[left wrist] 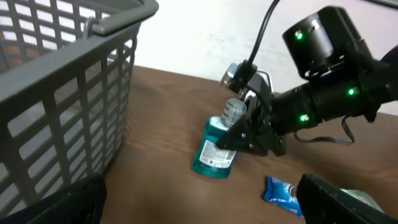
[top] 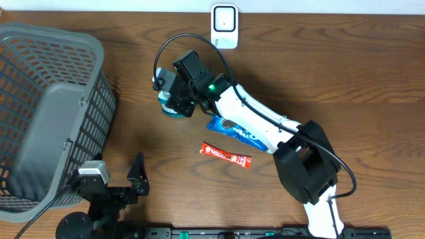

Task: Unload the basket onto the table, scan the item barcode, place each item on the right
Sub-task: 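Reach the right gripper to the teal bottle and grasp its body, then lift the teal bottle and carry it to the white scanner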

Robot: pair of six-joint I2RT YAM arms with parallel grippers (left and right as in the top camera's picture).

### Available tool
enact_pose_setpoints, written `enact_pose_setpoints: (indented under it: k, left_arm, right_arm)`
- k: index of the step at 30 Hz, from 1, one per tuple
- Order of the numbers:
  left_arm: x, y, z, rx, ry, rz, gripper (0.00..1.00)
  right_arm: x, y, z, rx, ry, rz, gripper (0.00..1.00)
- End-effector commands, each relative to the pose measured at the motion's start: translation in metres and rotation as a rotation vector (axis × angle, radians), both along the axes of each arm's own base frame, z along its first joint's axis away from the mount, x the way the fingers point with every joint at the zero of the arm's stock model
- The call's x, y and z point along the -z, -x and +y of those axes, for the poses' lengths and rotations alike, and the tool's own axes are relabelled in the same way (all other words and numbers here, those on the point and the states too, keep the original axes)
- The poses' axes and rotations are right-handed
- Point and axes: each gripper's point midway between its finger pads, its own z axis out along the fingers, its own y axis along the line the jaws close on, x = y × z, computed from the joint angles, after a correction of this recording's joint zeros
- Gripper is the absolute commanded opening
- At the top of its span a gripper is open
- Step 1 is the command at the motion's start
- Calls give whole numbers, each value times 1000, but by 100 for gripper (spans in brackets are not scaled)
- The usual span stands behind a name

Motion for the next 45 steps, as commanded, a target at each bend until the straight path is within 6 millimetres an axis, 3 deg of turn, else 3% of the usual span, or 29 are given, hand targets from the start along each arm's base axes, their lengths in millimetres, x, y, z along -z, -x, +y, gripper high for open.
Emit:
enact_pose_setpoints:
  k: [1,12,18,22,26,31,40,43,45]
  left_arm:
    - [3,0,-2,12,-5,10,98]
    - [3,0,-2,12,-5,11,98]
    - [3,0,-2,12,-5,11,98]
    - [3,0,-2,12,-5,11,98]
    - [3,0,-2,12,-5,11,98]
    - [3,0,-2,12,-5,11,98]
    - [3,-1,-1,5,-6,10,98]
    - [-17,-5,0,4,-13,-71,98]
    - [-16,-6,0,4,-14,-68,98]
  right_arm:
    - [-2,-1,7,-9,-17,-5,24]
    - [-13,-2,7,18,-59,43,14]
    - [-46,-4,1,68,-73,128,12]
    - [-70,7,-7,56,-73,209,10]
    - [-90,20,-22,49,-67,303,12]
    - [-99,31,-52,96,2,397,11]
    - [-97,31,-89,172,60,489,8]
    - [-97,27,-93,185,57,490,9]
    - [-97,25,-95,190,56,490,9]
